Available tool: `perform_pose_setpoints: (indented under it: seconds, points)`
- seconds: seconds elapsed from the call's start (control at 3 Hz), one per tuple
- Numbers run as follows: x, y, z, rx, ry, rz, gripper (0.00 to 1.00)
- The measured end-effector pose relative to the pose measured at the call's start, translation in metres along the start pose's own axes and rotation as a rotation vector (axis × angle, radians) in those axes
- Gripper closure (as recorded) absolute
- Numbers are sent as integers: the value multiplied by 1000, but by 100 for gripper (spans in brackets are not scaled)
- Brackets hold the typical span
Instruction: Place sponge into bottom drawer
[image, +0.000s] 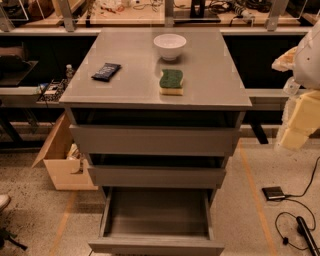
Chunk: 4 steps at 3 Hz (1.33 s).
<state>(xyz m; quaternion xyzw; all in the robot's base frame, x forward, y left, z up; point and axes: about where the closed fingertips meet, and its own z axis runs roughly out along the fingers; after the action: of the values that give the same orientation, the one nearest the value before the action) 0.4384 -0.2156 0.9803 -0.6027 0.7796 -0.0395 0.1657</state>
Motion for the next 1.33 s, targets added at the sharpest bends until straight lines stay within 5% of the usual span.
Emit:
perform_pose_setpoints:
  seconds: [0.67,1.33]
  points:
    - [-12,-12,12,5,-47,57,0]
    - [-78,-55,90,13,-128,246,0]
